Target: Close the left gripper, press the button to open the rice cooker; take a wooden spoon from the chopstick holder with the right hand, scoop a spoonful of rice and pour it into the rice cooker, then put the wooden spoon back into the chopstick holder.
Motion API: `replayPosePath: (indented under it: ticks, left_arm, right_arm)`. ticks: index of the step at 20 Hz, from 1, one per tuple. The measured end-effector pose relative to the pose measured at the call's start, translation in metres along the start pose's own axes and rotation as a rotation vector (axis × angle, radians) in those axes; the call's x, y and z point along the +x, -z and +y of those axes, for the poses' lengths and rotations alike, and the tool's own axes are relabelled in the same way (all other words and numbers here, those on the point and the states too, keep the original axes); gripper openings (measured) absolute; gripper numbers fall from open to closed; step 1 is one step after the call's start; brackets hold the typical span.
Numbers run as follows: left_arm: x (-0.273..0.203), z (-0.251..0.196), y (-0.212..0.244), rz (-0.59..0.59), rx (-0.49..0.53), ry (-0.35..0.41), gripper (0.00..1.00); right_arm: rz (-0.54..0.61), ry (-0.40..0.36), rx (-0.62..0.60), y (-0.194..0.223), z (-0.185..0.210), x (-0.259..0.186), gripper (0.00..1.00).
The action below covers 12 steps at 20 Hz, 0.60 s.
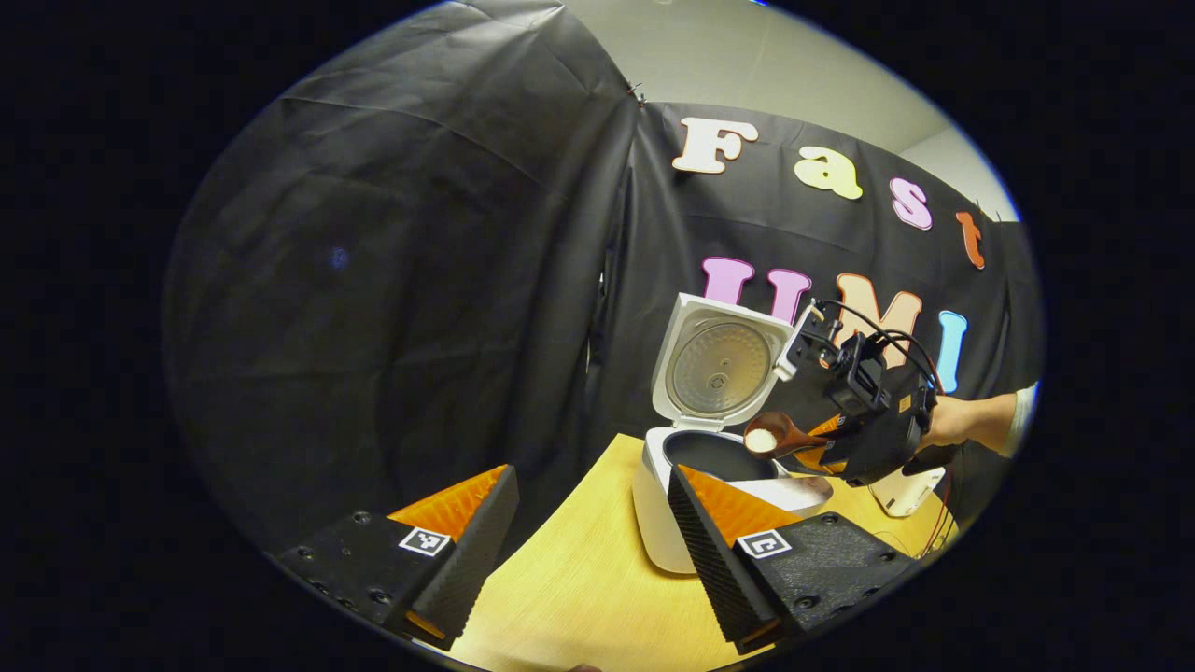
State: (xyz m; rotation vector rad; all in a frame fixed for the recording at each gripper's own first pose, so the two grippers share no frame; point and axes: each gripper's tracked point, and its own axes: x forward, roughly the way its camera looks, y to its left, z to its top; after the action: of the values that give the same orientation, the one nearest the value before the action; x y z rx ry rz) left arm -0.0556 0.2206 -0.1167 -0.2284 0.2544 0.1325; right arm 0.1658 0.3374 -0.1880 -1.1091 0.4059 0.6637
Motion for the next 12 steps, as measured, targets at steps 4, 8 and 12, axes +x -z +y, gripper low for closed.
replayPosePath:
  ticks: [4, 8, 12]
  left_arm:
    - [0.000, 0.003, 0.002, 0.001, -0.015, -0.004, 0.95]
    - [-0.002, 0.007, 0.004, -0.001, -0.029, -0.008, 0.93]
    - [-0.001, 0.010, 0.006, 0.000, -0.040, -0.013, 0.93]
  right_arm:
    - [-0.014, 0.078, -0.205, -0.001, -0.005, 0.003, 0.30]
    - [-0.020, 0.123, -0.330, -0.003, -0.010, 0.004, 0.28]
    - [-0.038, 0.176, -0.437, -0.012, -0.020, 0.001, 0.28]
